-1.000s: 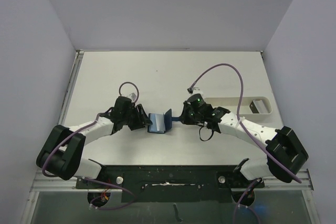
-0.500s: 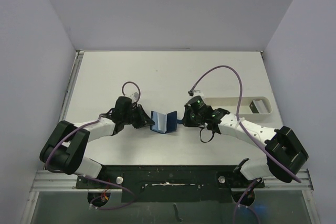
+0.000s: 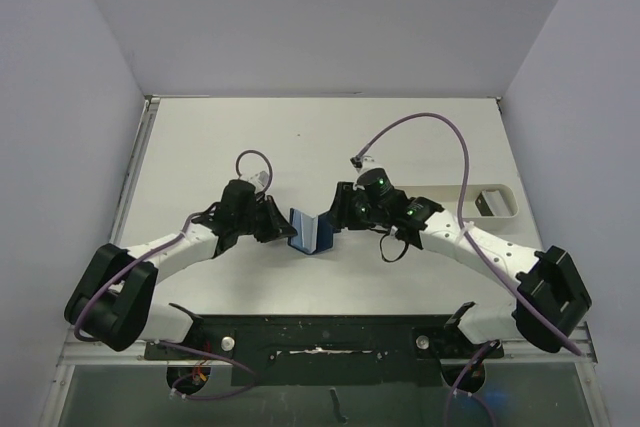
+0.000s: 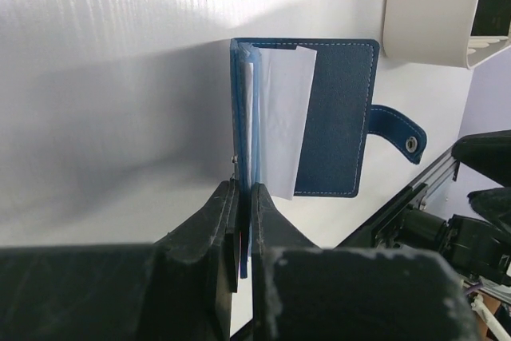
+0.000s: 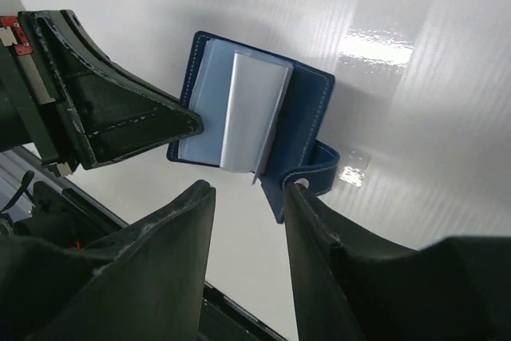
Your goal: Put the credit cards into the card holder
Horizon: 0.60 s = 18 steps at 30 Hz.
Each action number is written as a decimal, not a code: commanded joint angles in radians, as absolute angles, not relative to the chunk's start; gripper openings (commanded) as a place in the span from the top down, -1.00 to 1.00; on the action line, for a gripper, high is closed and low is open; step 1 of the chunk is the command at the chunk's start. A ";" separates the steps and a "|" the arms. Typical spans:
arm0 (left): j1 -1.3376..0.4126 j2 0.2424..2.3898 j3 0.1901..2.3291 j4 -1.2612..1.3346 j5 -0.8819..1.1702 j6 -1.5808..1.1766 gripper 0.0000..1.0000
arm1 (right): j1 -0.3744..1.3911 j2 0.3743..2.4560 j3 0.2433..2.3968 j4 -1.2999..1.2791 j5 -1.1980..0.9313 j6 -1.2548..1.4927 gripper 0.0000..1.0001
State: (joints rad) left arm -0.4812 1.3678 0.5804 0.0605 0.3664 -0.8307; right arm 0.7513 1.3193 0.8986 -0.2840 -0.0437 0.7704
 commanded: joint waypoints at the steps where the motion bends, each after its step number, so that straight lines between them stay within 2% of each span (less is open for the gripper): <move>1: -0.509 1.340 0.644 0.001 0.328 -0.792 1.00 | 0.766 1.372 0.948 -0.183 -0.112 0.783 0.16; 13: -0.535 1.334 0.653 -0.034 0.306 -0.801 0.99 | 0.767 1.575 0.948 -0.124 -0.155 0.769 0.11; 18: -0.532 1.316 0.624 0.040 0.357 -0.834 0.72 | 0.769 1.615 0.910 -0.087 -0.161 0.764 0.18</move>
State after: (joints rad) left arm -0.5293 1.3621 0.6067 -0.0532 0.3111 -0.8085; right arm 0.7609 1.6161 0.9257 -0.1692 -0.1394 0.7715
